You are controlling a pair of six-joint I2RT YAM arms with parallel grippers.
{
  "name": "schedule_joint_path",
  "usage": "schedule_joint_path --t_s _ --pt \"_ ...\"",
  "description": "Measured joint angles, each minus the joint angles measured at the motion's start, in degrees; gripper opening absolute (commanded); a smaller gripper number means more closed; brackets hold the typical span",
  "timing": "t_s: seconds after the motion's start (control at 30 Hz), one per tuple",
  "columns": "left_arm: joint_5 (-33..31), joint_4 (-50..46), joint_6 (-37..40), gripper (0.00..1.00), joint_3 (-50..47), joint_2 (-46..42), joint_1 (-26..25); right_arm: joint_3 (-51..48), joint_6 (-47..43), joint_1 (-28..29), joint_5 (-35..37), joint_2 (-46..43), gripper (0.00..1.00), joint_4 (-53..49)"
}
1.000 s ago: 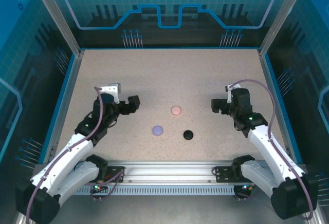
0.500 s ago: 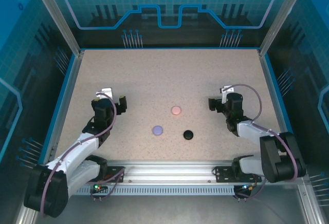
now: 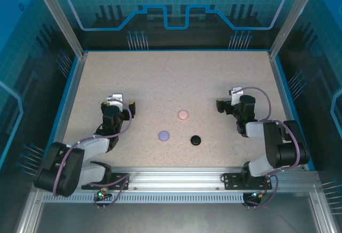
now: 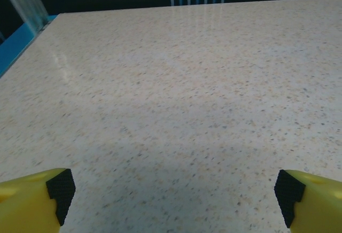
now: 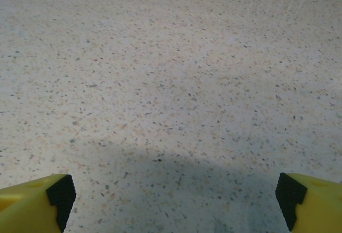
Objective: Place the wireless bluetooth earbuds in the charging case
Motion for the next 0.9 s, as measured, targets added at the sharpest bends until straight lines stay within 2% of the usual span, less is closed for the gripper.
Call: schedule_joint_path --t_s 0.17,0.37,0.67,0.9 --pt "3.43 11.85 2.8 0.99 0.09 10.6 0.96 0.02 0.0 0.0 -0.9 0.0 1.0 0.55" --pt "9.05 20.48 2.51 0.99 -0.17 16.2 6.05 0.13 0.0 0.02 -0.9 0.0 1.0 0.55" --pt "13.79 12.59 -1.29 0.99 6.67 16.37 10.01 0.33 -0.02 0.09 -0.83 0.0 1.0 0.55" --pt "14.58 9.94 -2.84 0.99 7.04 16.37 11.06 0.33 -0.02 0.13 -0.63 0.0 1.0 0.55"
